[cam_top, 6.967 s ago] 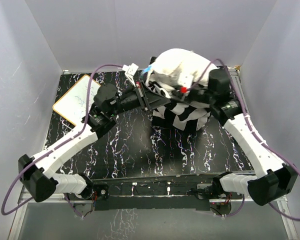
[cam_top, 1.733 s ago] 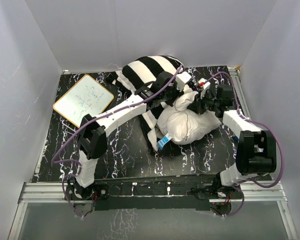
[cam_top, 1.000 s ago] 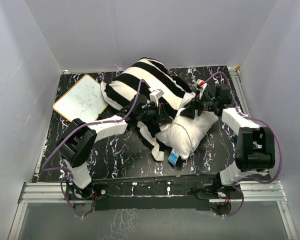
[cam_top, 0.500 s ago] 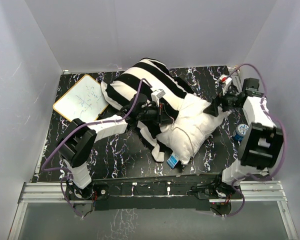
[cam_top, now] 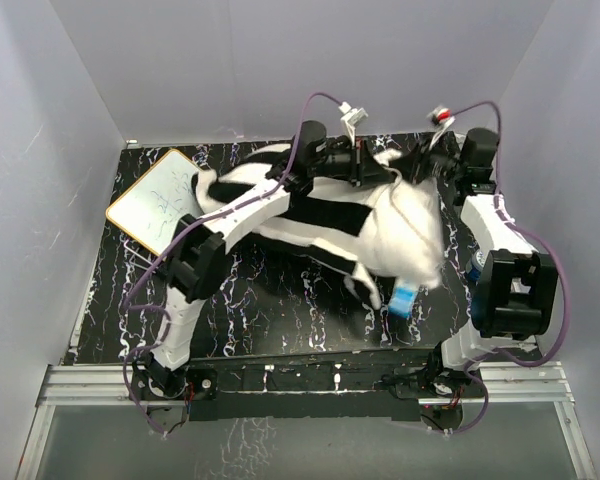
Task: Put the pillow into the pillowcase
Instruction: Stuff the pillow into the pillowcase.
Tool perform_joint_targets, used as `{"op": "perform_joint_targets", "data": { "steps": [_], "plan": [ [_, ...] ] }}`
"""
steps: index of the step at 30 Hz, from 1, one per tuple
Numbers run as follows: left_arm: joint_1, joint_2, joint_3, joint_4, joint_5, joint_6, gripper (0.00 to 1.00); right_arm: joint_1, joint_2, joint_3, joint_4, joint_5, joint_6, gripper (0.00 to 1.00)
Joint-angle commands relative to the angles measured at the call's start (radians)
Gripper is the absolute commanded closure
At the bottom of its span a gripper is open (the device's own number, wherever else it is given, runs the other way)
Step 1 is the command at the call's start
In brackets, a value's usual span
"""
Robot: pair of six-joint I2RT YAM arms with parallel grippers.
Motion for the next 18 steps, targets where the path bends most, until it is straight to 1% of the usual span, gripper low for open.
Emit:
{"op": "perform_joint_targets", "data": {
  "steps": [1,3,4,5,6,7,8,10,11,12,13,14,17,18],
  "plan": [
    [-0.077,0.105,0.35,0.112,0.146,-0.151,1.0,0.022,-0.076,0.149,0.67,-0.013,0.534,0.92],
    [-0.077,0.121,0.403,0.146,0.15,-0.171,1.0,0.011,-0.08,0.145,0.794,-0.015,0.613,0.92],
    [-0.078,0.107,0.386,0.156,0.15,-0.162,1.0,0.011,-0.087,0.126,0.803,-0.03,0.606,0.92],
    [-0.078,0.082,0.337,0.158,0.145,-0.137,1.0,0.012,-0.099,0.091,0.799,-0.062,0.574,0.92],
    [-0.079,0.038,0.248,0.162,0.133,-0.107,1.0,0.018,-0.114,0.039,0.783,-0.1,0.522,0.92],
    [-0.08,-0.011,0.136,0.174,0.112,-0.076,1.0,0.023,-0.135,-0.029,0.724,-0.133,0.42,0.92],
    [-0.081,-0.061,0.013,0.188,0.083,-0.046,1.0,0.025,-0.159,-0.093,0.618,-0.158,0.289,0.92],
    [-0.087,-0.153,-0.236,0.222,0.011,0.004,1.0,0.027,-0.207,-0.235,0.313,-0.167,-0.111,0.92],
    [-0.09,-0.185,-0.352,0.248,-0.018,0.009,0.93,0.028,-0.223,-0.281,0.181,-0.164,-0.28,0.92],
    [-0.092,-0.212,-0.45,0.265,-0.044,0.008,0.84,0.03,-0.24,-0.328,0.062,-0.159,-0.442,0.92],
    [-0.095,-0.238,-0.555,0.269,-0.066,0.009,0.78,0.03,-0.259,-0.368,-0.017,-0.148,-0.551,0.92],
    [-0.102,-0.27,-0.628,0.268,-0.088,0.013,0.72,0.031,-0.278,-0.4,-0.104,-0.143,-0.647,0.92],
    [-0.115,-0.407,-0.779,0.215,-0.177,0.044,0.52,0.033,-0.32,-0.463,-0.229,-0.142,-0.817,0.92],
    [-0.118,-0.462,-0.803,0.165,-0.208,0.06,0.48,0.035,-0.325,-0.473,-0.264,-0.141,-0.862,0.92]
  ]
}}
